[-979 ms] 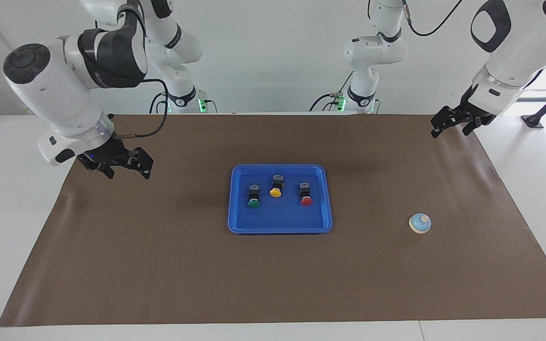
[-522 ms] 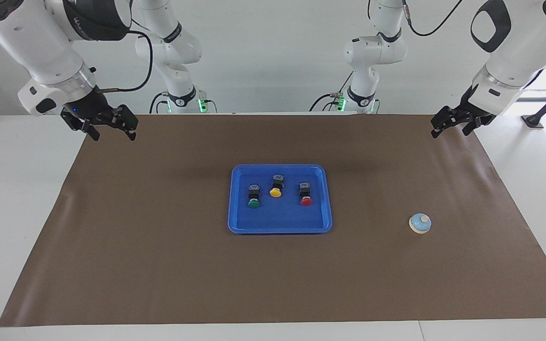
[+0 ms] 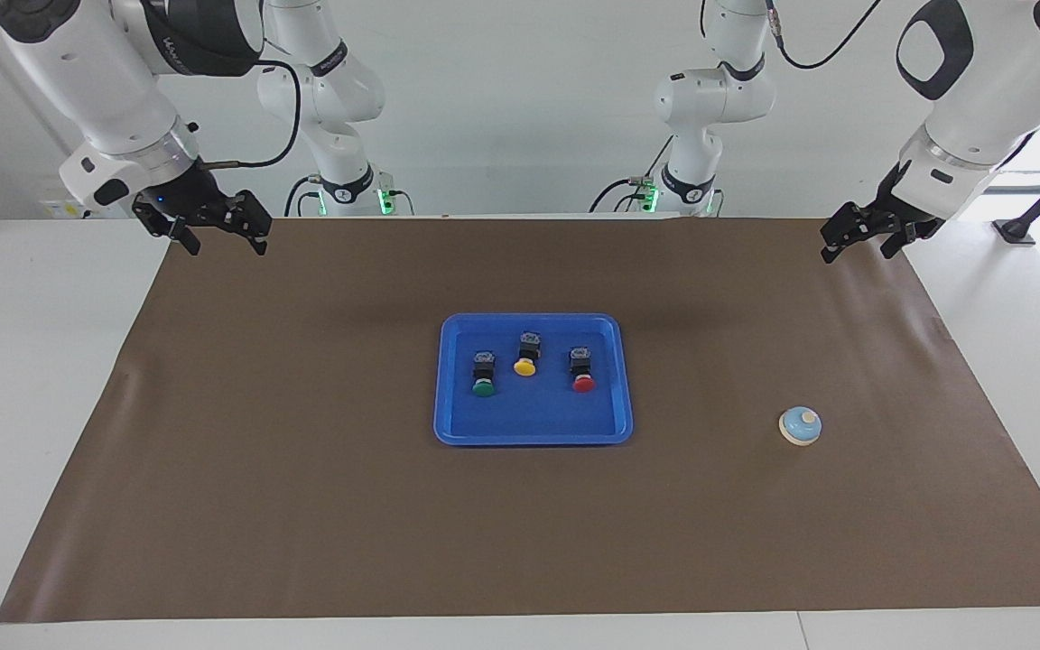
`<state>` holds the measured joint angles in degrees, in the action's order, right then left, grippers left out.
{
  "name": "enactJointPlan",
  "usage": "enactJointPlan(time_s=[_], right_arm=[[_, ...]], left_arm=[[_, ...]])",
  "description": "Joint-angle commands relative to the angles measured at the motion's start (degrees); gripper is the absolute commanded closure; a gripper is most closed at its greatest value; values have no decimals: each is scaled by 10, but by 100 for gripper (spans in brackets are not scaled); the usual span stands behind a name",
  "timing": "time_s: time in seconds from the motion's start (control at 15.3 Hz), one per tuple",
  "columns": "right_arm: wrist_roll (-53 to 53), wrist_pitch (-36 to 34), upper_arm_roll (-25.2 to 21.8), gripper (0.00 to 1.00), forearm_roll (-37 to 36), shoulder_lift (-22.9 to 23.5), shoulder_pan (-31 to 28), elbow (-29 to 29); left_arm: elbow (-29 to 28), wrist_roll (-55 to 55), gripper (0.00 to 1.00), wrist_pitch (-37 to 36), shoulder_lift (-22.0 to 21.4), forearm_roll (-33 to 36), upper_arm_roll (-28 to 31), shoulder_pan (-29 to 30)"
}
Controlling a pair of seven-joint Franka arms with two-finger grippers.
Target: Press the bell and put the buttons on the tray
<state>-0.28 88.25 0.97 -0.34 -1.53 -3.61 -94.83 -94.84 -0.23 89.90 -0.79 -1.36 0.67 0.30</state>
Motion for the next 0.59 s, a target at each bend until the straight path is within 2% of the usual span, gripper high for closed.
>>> enactJointPlan(time_s=[0.0, 0.52], right_arm=[[-22, -11, 3, 0, -29, 16, -6, 37], [-20, -24, 5, 0, -21, 13, -10, 38]], left_arm=[[8, -2, 0, -10, 0, 6, 2, -2], [8, -2, 0, -10, 0, 6, 2, -2]])
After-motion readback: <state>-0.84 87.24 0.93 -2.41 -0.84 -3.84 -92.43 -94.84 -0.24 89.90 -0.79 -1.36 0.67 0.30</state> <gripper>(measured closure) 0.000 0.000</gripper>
